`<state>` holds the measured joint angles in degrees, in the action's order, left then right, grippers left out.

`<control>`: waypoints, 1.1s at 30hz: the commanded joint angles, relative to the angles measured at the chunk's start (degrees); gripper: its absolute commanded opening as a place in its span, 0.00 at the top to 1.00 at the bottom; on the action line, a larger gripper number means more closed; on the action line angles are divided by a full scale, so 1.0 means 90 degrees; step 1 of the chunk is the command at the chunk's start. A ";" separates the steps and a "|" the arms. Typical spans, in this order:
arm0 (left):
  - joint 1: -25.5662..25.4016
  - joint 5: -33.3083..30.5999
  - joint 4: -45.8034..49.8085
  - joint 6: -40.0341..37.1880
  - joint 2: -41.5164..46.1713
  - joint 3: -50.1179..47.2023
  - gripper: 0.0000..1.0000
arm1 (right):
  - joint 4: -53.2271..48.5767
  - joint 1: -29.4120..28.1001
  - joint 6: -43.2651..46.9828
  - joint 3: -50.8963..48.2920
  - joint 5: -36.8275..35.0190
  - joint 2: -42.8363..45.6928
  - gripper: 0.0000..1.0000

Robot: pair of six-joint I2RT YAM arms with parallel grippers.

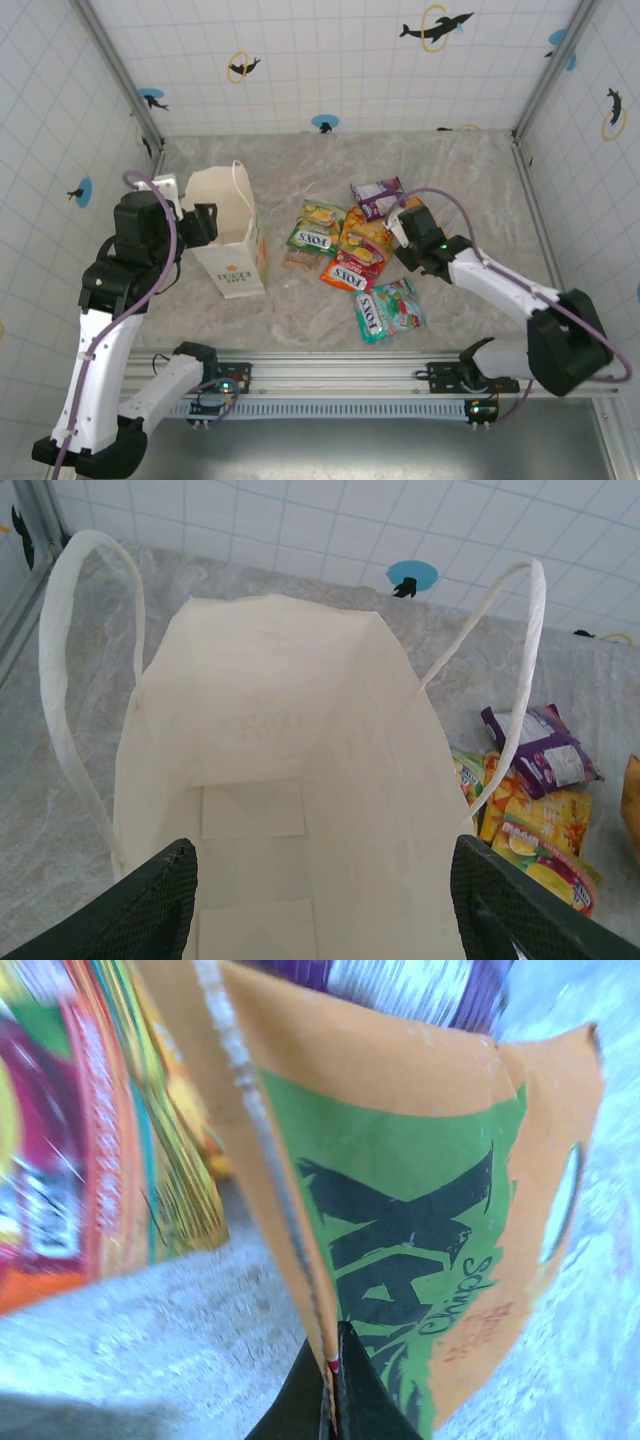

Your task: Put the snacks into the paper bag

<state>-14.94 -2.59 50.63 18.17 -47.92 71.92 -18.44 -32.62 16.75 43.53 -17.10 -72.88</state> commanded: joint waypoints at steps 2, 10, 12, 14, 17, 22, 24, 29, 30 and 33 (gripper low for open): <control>0.0035 -0.0165 0.0126 0.0223 -0.0055 0.0094 0.32 | 0.0241 -0.0037 -0.0076 0.0244 0.0770 0.0690 1.00; 0.0033 -0.0486 0.0346 0.0472 -0.0119 0.0337 0.32 | 0.0751 -0.0120 -0.0572 0.0987 0.1937 0.1287 1.00; 0.0034 -0.0593 0.0445 0.0556 -0.0162 0.0431 0.32 | 0.1113 -0.0145 -0.0837 0.1159 0.2207 0.1336 1.00; 0.0031 -0.0775 0.0497 0.0655 -0.0182 0.0474 0.32 | 0.1558 -0.0178 -0.1144 0.1301 0.2494 0.1335 1.00; 0.0035 -0.0916 0.0529 0.0778 -0.0203 0.0530 0.31 | 0.2229 -0.0338 -0.1574 0.1573 0.2702 0.1212 1.00; 0.0031 -0.0567 0.0561 0.0774 -0.0549 0.0837 0.30 | 0.3195 -0.1032 -0.1865 0.2279 0.2717 0.0751 1.00; 0.0039 -0.0574 0.0556 0.0760 -0.0634 0.0952 0.29 | 0.3424 -0.1330 -0.1926 0.2629 0.2653 0.0491 1.00; 0.0039 -0.0693 0.0527 0.0633 -0.0712 0.1314 0.27 | 0.3886 -0.1740 -0.2476 0.3556 0.2786 -0.0148 1.00; 0.0038 -0.0760 0.0535 0.0608 -0.0738 0.1393 0.27 | 0.3958 -0.1818 -0.2567 0.3742 0.2839 -0.0277 1.00; 0.0039 -0.0951 0.0616 0.0537 -0.0887 0.1655 0.27 | 0.4393 -0.1946 -0.3021 0.4073 0.3085 -0.0590 1.00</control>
<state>-14.94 -9.08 55.07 24.03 -55.16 83.79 13.43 -49.15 -5.26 76.16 8.36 -76.53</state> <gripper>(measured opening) 0.730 0.049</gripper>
